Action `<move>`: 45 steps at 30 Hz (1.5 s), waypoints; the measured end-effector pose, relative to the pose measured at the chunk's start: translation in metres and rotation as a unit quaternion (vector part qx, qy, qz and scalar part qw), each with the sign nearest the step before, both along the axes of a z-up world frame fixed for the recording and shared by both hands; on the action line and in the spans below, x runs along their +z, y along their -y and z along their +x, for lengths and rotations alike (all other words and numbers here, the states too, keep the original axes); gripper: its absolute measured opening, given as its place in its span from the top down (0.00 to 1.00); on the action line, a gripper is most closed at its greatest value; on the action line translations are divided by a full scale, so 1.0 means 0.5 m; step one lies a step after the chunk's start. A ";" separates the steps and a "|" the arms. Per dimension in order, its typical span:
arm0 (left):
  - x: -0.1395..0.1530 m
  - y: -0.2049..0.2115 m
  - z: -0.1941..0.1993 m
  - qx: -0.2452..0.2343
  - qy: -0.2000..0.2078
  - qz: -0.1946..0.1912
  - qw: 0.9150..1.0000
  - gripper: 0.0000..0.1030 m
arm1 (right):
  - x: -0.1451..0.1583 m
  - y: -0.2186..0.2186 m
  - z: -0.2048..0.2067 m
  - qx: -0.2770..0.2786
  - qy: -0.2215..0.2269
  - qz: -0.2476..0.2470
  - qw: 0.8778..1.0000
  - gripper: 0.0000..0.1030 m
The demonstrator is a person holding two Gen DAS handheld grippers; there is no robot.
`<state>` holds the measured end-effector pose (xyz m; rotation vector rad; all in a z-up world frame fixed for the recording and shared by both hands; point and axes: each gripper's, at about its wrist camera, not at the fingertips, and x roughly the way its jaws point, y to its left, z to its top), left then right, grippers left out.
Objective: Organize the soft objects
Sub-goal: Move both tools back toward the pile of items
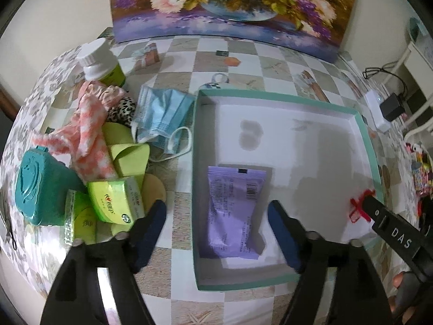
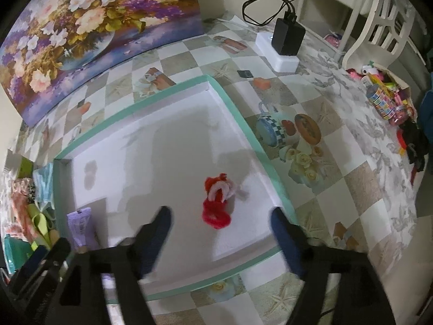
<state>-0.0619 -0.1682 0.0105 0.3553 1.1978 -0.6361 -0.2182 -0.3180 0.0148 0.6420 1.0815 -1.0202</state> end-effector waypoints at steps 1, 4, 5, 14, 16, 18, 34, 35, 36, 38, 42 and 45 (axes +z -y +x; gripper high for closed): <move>0.001 -0.003 0.003 0.004 -0.001 -0.001 1.000 0.23 | 0.000 0.000 0.000 0.000 -0.003 -0.001 1.000 0.14; 0.001 -0.009 0.008 0.012 0.002 0.001 1.000 0.23 | -0.002 0.002 0.000 0.002 -0.008 0.000 1.000 0.12; 0.001 -0.011 0.011 0.015 0.004 0.003 1.000 0.22 | -0.004 0.001 0.001 0.003 -0.010 0.001 1.000 0.11; -0.004 -0.030 0.030 0.044 0.020 0.014 0.999 0.07 | 0.002 -0.003 0.003 0.007 -0.014 -0.016 1.000 0.00; -0.005 -0.032 0.032 0.046 0.018 0.014 0.999 0.07 | 0.002 -0.005 0.006 0.009 -0.015 -0.016 1.000 0.00; -0.006 -0.034 0.033 0.048 0.017 0.015 0.999 0.07 | 0.001 -0.006 0.008 0.012 -0.016 -0.015 1.000 0.00; -0.005 -0.062 0.040 0.059 -0.005 0.052 0.997 0.07 | -0.024 -0.014 0.019 0.023 -0.051 0.006 0.998 0.00; -0.003 -0.065 0.041 0.059 -0.003 0.054 0.997 0.07 | -0.022 -0.017 0.021 0.025 -0.051 0.005 0.998 0.00; 0.000 -0.068 0.042 0.059 0.000 0.057 0.997 0.07 | -0.020 -0.018 0.023 0.026 -0.051 0.003 0.998 0.00; 0.008 -0.074 0.048 0.059 0.003 0.060 0.996 0.07 | -0.013 -0.027 0.031 0.034 -0.050 -0.005 0.998 0.00; 0.032 -0.094 0.064 0.070 0.011 0.053 0.996 0.07 | 0.002 -0.052 0.060 0.066 -0.032 -0.015 0.997 0.00; 0.048 -0.116 0.081 0.083 0.012 0.044 0.995 0.07 | 0.010 -0.074 0.083 0.092 -0.012 -0.013 0.996 0.00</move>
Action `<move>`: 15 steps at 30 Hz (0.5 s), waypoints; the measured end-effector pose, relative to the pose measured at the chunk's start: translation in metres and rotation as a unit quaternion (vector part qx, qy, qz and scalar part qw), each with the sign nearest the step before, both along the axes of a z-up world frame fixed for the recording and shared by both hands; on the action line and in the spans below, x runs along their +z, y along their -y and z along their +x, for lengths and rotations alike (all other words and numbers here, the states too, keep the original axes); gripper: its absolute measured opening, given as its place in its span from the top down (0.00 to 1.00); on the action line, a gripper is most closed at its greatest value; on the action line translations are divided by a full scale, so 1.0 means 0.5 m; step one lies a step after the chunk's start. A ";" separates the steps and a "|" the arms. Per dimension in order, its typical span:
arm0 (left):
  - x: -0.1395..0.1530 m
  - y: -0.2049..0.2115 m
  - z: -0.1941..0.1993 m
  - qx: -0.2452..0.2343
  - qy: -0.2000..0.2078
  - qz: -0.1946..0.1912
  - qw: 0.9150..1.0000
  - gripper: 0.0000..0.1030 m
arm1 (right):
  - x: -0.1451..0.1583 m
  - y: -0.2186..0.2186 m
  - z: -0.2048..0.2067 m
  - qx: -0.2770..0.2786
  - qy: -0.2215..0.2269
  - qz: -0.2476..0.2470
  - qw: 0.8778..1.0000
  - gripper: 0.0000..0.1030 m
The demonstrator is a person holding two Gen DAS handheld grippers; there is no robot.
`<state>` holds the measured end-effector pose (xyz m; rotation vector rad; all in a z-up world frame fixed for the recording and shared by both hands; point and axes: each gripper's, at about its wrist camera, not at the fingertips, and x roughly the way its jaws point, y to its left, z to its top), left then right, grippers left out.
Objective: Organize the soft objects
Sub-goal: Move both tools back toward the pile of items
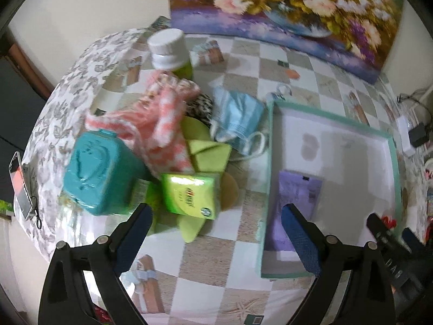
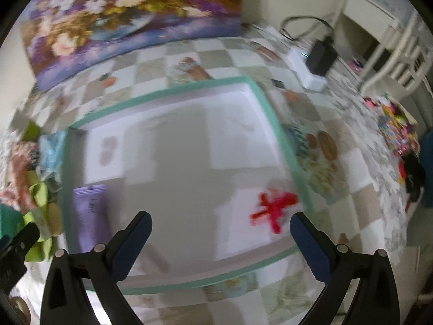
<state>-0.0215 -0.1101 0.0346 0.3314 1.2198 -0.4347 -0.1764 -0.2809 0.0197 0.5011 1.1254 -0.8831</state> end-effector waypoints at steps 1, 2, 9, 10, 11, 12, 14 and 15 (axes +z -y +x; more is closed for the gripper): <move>0.005 -0.009 0.007 0.006 0.001 -0.003 1.000 0.07 | 0.001 -0.007 0.007 0.007 0.005 0.002 1.000 0.00; 0.010 -0.017 0.014 0.013 0.002 -0.006 1.000 0.07 | 0.001 -0.014 0.012 0.011 0.008 0.003 1.000 0.00; 0.037 -0.098 0.073 0.066 0.007 -0.030 0.997 0.07 | 0.004 -0.043 0.034 0.028 0.036 0.014 0.999 0.00; 0.041 -0.113 0.082 0.076 0.009 -0.032 0.997 0.07 | 0.006 -0.045 0.033 0.029 0.040 0.013 0.999 0.00; 0.044 -0.124 0.089 0.083 0.011 -0.033 0.996 0.07 | 0.008 -0.046 0.034 0.029 0.043 0.012 0.999 0.00; 0.047 -0.138 0.098 0.092 0.014 -0.032 0.995 0.07 | 0.011 -0.049 0.036 0.030 0.047 0.010 0.998 0.00; 0.049 -0.165 0.116 0.110 0.018 -0.030 0.993 0.07 | 0.018 -0.055 0.038 0.032 0.053 0.005 0.998 0.00; 0.050 -0.178 0.125 0.119 0.018 -0.029 0.992 0.07 | 0.022 -0.059 0.041 0.033 0.058 0.002 0.998 0.00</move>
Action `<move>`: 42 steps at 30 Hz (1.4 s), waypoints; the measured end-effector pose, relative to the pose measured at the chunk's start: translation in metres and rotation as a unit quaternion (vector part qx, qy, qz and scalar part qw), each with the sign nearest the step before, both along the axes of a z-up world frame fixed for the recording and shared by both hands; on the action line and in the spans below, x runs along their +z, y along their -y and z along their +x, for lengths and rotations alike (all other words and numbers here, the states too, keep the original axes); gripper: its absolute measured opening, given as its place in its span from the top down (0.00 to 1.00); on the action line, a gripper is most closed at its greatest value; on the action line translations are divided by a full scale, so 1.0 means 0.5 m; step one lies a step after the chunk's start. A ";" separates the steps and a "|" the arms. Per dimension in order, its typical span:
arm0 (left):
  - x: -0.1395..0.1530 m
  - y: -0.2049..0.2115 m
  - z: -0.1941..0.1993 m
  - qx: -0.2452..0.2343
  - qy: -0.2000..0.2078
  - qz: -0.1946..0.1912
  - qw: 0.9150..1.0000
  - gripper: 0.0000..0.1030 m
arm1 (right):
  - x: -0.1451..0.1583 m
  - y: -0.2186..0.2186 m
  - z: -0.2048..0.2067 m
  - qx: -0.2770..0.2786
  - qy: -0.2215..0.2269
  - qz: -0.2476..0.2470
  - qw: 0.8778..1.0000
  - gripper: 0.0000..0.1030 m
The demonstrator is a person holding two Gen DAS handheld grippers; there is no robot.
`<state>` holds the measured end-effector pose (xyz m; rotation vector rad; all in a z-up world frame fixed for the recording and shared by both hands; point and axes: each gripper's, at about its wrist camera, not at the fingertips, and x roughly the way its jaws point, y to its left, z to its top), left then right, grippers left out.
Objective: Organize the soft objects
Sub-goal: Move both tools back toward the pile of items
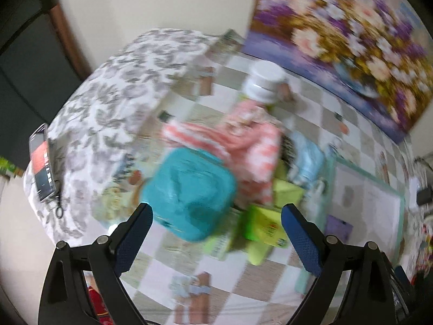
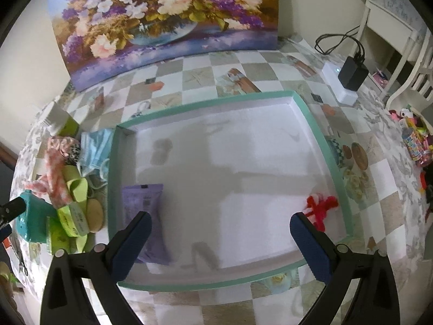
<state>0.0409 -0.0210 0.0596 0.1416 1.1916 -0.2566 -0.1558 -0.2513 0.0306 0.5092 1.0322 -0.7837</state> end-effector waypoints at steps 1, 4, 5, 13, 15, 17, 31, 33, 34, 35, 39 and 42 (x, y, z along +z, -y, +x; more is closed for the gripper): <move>0.000 -0.014 0.009 0.010 0.000 0.000 1.000 0.07 | 0.003 -0.003 0.002 0.001 0.003 -0.001 1.000 0.00; 0.000 -0.054 0.033 0.033 -0.002 -0.003 0.999 0.07 | 0.011 -0.020 0.016 0.012 0.012 -0.008 1.000 0.00; 0.002 -0.067 0.039 0.039 -0.002 -0.005 0.999 0.07 | 0.012 -0.027 0.022 0.017 0.013 -0.010 1.000 0.00; 0.000 -0.145 0.082 0.082 -0.008 -0.015 0.996 0.07 | 0.009 -0.088 0.079 0.067 0.008 -0.019 0.998 0.00; -0.004 -0.161 0.092 0.092 -0.013 -0.019 0.995 0.07 | 0.011 -0.108 0.097 0.083 0.009 -0.021 0.996 0.00; -0.009 -0.174 0.102 0.100 -0.019 -0.026 0.994 0.07 | 0.016 -0.121 0.110 0.092 0.014 -0.018 0.996 0.00; -0.031 -0.149 0.139 0.075 -0.051 -0.053 0.994 0.07 | 0.024 -0.187 0.238 0.147 0.026 -0.001 0.989 0.00; -0.032 -0.137 0.134 0.063 -0.053 -0.046 0.996 0.07 | 0.012 -0.197 0.255 0.160 0.019 0.005 0.987 0.00; -0.031 -0.132 0.130 0.057 -0.052 -0.042 0.996 0.07 | 0.002 -0.205 0.264 0.169 0.013 0.008 0.986 0.00; -0.028 -0.127 0.126 0.053 -0.048 -0.037 0.997 0.07 | -0.004 -0.209 0.268 0.174 0.009 0.008 0.985 0.00; -0.023 -0.127 0.111 0.053 -0.043 -0.028 0.997 0.07 | -0.044 -0.236 0.283 0.200 -0.022 0.010 0.980 0.00; -0.023 -0.139 0.097 0.064 -0.046 -0.036 0.996 0.07 | -0.066 -0.248 0.288 0.213 -0.036 0.010 0.976 0.00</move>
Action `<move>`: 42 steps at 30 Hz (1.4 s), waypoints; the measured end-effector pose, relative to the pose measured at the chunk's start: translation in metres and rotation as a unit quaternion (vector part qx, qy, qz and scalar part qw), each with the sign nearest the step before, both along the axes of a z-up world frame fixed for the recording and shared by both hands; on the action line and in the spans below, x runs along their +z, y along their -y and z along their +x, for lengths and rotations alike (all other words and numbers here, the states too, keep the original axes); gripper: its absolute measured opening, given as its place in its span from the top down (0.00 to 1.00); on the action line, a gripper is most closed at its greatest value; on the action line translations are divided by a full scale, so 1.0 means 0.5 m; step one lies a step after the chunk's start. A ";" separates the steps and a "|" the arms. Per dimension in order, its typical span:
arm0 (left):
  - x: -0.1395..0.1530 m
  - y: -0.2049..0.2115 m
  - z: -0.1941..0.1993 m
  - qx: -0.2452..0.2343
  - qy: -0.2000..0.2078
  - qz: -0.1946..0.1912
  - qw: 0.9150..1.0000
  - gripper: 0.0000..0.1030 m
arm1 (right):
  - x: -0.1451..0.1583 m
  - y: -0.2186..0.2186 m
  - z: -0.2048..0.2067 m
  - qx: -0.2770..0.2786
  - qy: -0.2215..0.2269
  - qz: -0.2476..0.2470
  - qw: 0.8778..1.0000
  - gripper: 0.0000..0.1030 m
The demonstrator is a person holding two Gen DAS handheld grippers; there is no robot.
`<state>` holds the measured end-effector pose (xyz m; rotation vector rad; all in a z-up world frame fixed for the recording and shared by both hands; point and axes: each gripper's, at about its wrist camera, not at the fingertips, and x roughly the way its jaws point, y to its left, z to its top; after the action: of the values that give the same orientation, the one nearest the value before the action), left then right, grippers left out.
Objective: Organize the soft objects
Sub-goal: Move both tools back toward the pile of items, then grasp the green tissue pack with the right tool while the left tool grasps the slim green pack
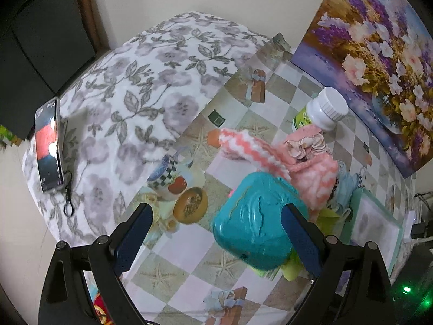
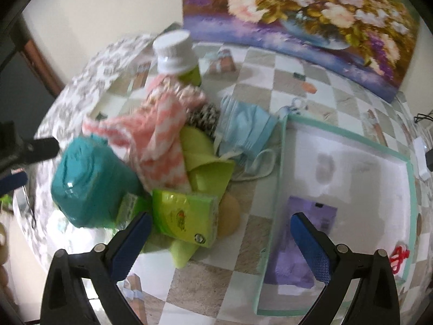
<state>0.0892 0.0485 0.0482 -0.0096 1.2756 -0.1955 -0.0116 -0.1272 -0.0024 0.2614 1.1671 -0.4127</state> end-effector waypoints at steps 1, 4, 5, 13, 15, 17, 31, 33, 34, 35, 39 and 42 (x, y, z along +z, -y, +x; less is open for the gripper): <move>0.001 -0.006 -0.007 0.007 0.000 -0.002 1.000 0.07 | -0.005 -0.004 0.001 0.003 -0.003 -0.002 1.000 0.00; 0.003 -0.014 -0.023 0.017 0.004 0.000 1.000 0.07 | -0.024 -0.014 0.004 0.014 -0.010 -0.003 1.000 0.00; 0.003 -0.017 -0.030 0.020 0.005 0.000 1.000 0.07 | -0.027 -0.016 0.006 0.016 -0.011 -0.003 1.000 0.00; -0.015 -0.068 -0.069 0.080 -0.014 -0.013 0.997 0.07 | -0.058 -0.043 0.018 0.045 -0.016 -0.024 0.999 0.00; -0.027 -0.084 -0.073 0.100 -0.023 -0.012 0.995 0.07 | -0.065 -0.045 0.020 0.047 -0.015 -0.025 0.998 0.00; -0.042 -0.098 -0.078 0.119 -0.035 -0.010 0.992 0.07 | -0.069 -0.045 0.023 0.049 -0.012 -0.027 0.998 0.00; -0.127 -0.131 -0.092 0.195 -0.134 -0.051 0.970 0.07 | -0.069 -0.039 0.029 0.038 0.002 -0.034 0.999 0.10; -0.131 -0.127 -0.093 0.194 -0.137 -0.052 0.970 0.07 | -0.065 -0.036 0.026 0.036 0.005 -0.028 0.999 0.15; -0.131 -0.123 -0.095 0.191 -0.138 -0.051 0.970 0.07 | -0.063 -0.036 0.024 0.036 0.006 -0.026 0.999 0.18; -0.131 -0.118 -0.096 0.187 -0.139 -0.051 0.971 0.07 | -0.061 -0.036 0.023 0.036 0.008 -0.023 0.999 0.19; -0.134 -0.101 -0.096 0.177 -0.144 -0.055 0.972 0.07 | -0.055 -0.035 0.019 0.038 0.013 -0.006 0.999 0.32; -0.136 -0.094 -0.095 0.171 -0.147 -0.058 0.973 0.07 | -0.054 -0.031 0.016 0.034 0.013 0.002 0.999 0.33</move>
<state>0.0417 0.0955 -0.0199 -0.3684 1.5328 0.0317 -0.0039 -0.1119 -0.0295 0.2284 1.1485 -0.3459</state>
